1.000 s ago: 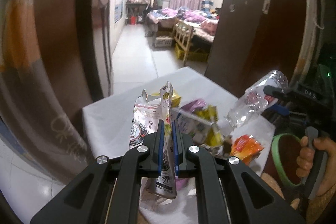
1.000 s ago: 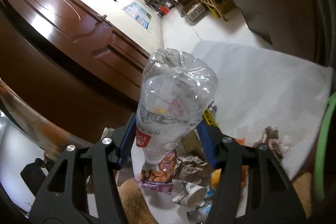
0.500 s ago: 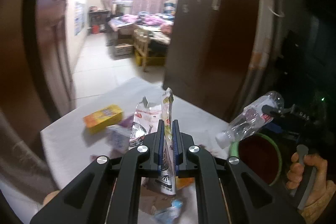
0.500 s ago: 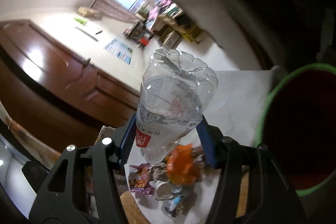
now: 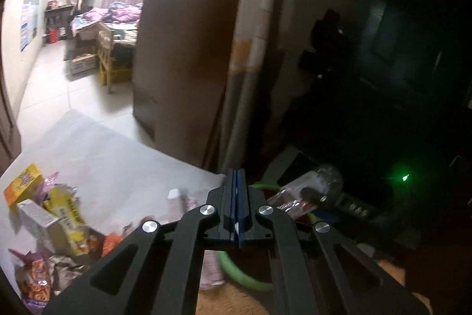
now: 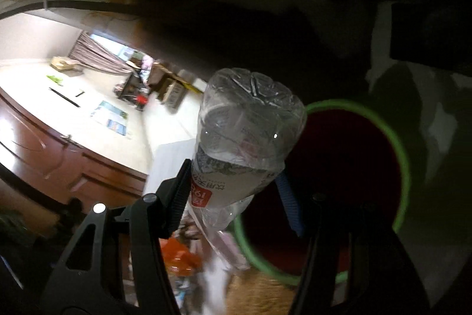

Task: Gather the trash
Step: 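Carry the bottle over the green bin and open the right tool to drop it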

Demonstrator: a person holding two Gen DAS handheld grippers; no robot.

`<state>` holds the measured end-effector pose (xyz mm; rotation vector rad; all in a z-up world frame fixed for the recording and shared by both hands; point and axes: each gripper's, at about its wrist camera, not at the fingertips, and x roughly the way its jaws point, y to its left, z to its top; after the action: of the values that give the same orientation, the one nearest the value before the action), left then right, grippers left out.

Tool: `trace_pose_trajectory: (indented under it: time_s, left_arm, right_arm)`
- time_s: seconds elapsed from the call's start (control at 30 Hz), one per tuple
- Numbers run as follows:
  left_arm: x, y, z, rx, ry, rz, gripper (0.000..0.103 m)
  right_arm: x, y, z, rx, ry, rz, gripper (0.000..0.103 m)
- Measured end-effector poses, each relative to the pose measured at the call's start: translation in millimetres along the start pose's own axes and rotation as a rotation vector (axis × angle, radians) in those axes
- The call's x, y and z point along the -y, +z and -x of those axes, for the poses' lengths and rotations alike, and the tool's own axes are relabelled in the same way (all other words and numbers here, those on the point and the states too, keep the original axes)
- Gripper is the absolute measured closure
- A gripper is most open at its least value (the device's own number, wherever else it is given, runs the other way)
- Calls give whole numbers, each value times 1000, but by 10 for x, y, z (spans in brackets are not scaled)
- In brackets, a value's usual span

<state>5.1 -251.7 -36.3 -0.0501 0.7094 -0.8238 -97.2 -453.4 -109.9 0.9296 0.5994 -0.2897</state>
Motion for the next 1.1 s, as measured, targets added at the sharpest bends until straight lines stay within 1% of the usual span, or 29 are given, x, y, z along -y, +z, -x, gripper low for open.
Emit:
trace_pose_trajectory:
  time_s: [0.07,0.13,0.2,0.23,0.3,0.33,0.37,0.4,0.43,0.47,0.5,0.53,0.6,0.63,0.67,0.77,0.8,0.83,0.87,0.9,1.03,1.1]
  left_arm:
    - [24,-47,-33,-8,14,-31,103]
    - [-60,-132,-82,-35,47,-45,101]
    - [-194,-205,-125,-79,77,-14,101]
    - [-253,-243,-157,-100,84,5,101]
    - [-350,-336,-318,-157,90,42,89]
    - [-367,-335,-378,-174,83,50,80]
    - [-391,-394,-478,-212,66,63,73]
    - [-390,-465,-578,-252,57,72,72]
    - [-389,-504,-633,-276,52,78,71]
    - [-392,-575,-743,-324,45,89,71]
    - [-395,-639,-846,-362,52,96,71]
    - [-394,-666,-905,-379,61,96,70]
    - [-374,-763,-1046,-419,94,75,65]
    - [-365,-788,-1111,-435,103,66,61]
    - [-368,-820,-1201,-463,105,57,60]
    - [-402,-890,-1373,-514,122,58,61]
    - [-421,-890,-1380,-506,131,66,62]
    - [-433,-877,-1371,-502,131,73,68]
    - [-449,-862,-1348,-507,112,86,91]
    - [-454,-859,-1339,-514,86,94,96]
    - [-450,-729,-1126,-451,100,74,99]
    - [-428,-622,-937,-394,109,77,100]
  right_arm:
    - [30,-13,-12,-3,-38,8,48]
    - [79,-41,-51,-6,-58,2,48]
    - [106,-53,-111,-14,-63,-13,48]
    - [187,-64,-123,-20,-61,-23,48]
    - [199,-92,-152,-26,-63,-22,48]
    - [192,-98,-177,-31,-64,-20,48]
    - [200,-98,-188,-34,-62,-20,48]
    - [181,-106,-210,-37,-59,-17,48]
    - [200,-83,-236,-38,-60,-13,48]
    - [206,-78,-242,-38,-63,-8,48]
    - [211,-81,-228,-37,-66,-5,48]
    - [224,-85,-216,-36,-71,-2,48]
    - [286,-93,-198,-39,-72,-7,48]
    - [313,-91,-207,-42,-72,-9,48]
    - [318,-101,-219,-45,-74,-10,48]
    - [332,-105,-235,-57,-72,-18,48]
    - [346,-97,-229,-58,-72,-19,48]
    - [344,-95,-231,-58,-73,-17,48]
    - [351,-88,-221,-56,-74,-18,48]
    - [356,-75,-213,-54,-77,-20,48]
    - [332,-67,-167,-37,-86,-19,48]
    - [332,-76,-159,-32,-99,-9,48]
